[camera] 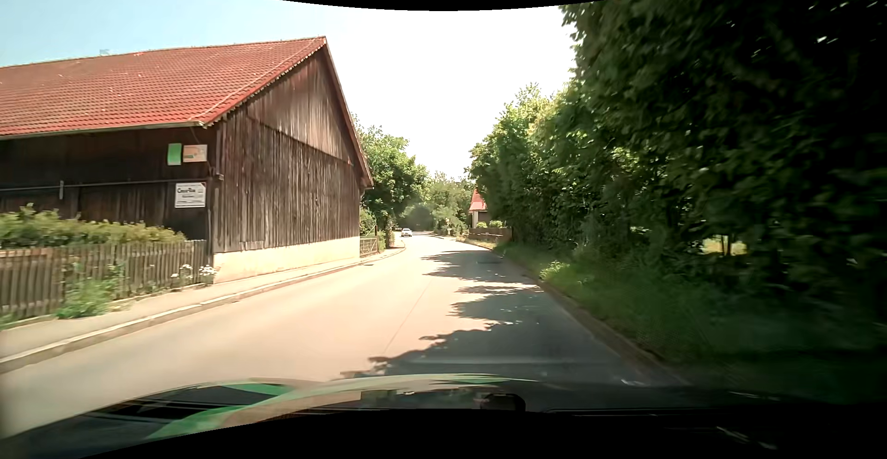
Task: Follow the waypoints while adhering to traffic rules and regulations
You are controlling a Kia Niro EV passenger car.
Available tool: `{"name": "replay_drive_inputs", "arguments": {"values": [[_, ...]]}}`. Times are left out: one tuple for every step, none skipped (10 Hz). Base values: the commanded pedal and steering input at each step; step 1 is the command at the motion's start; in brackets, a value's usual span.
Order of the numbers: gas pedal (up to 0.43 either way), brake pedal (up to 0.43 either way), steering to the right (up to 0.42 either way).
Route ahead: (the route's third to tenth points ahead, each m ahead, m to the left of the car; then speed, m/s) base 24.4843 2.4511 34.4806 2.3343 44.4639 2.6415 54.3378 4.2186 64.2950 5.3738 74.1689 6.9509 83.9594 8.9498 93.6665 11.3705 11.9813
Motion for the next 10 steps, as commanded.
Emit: {"name": "replay_drive_inputs", "arguments": {"values": [[0.067, 0.0, -0.004], [0.067, 0.0, -0.002], [0.079, 0.0, -0.001], [0.087, 0.0, -0.001], [0.11, 0.0, -0.001], [0.138, 0.0, -0.001], [0.15, 0.0, -0.002], [0.157, 0.0, -0.003], [0.157, 0.0, -0.003], [0.157, 0.0, -0.003]]}}
